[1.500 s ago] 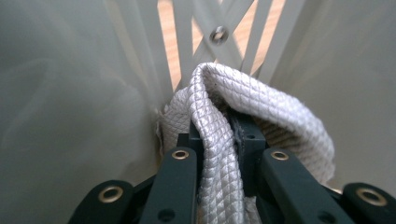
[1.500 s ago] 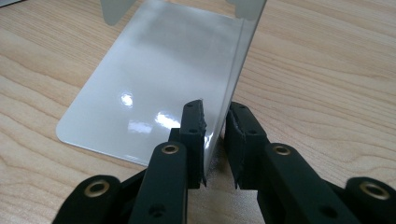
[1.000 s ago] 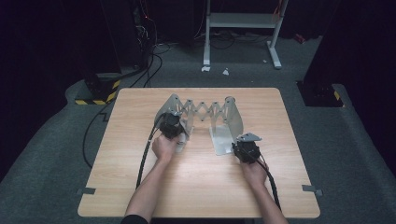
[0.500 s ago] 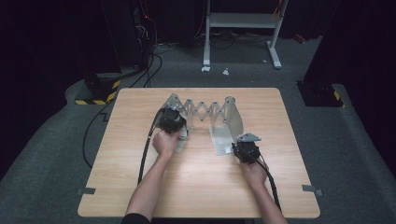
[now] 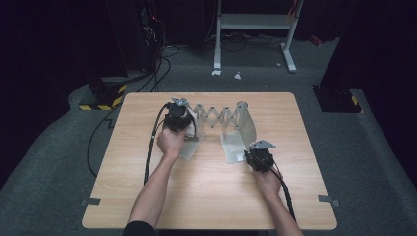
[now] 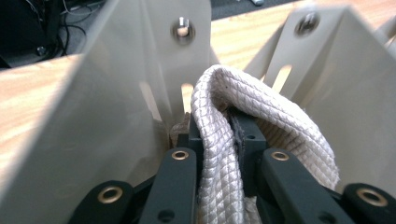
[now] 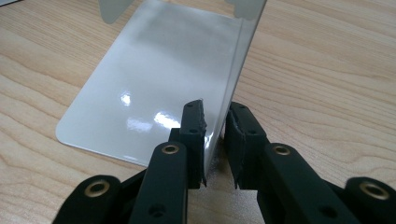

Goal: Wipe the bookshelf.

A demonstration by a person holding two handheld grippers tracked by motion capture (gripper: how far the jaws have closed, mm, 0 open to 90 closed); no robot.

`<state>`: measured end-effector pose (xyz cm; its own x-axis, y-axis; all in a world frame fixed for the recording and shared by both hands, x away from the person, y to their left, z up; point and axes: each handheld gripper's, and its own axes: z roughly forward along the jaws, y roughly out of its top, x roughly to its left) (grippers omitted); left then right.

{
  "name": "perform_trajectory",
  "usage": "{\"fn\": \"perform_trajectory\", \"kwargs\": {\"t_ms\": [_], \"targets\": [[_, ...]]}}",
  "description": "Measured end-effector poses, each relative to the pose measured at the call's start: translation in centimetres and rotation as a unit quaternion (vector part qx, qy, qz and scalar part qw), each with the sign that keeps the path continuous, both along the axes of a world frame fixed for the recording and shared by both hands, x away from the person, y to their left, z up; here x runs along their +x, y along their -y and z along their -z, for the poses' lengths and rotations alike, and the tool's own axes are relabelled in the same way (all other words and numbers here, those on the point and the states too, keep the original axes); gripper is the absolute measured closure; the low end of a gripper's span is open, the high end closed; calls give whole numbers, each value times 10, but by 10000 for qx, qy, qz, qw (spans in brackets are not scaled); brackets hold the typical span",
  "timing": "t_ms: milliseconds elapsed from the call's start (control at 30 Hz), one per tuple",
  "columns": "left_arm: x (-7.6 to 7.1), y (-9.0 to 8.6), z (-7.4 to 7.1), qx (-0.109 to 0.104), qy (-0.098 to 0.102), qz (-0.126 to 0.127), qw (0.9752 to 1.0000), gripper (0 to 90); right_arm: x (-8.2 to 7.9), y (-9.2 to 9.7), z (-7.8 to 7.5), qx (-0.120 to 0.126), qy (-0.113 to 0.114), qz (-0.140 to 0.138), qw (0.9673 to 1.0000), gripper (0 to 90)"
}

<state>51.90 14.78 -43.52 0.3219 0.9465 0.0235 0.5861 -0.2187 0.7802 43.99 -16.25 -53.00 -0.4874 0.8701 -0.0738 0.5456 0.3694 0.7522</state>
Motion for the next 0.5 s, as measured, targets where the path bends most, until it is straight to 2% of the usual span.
{"fn": "perform_trajectory", "kwargs": {"t_ms": [300,400,500], "targets": [[0,-2,-32,-141,349,-18,9993,802,0,0,0,17,-7,3,10000,776],[4,-2,-35,-184,318,-35,9993,801,0,0,0,17,-13,-1,10000,776],[7,1,-30,-128,265,9,9996,801,0,0,0,13,-4,0,10000,776]]}}
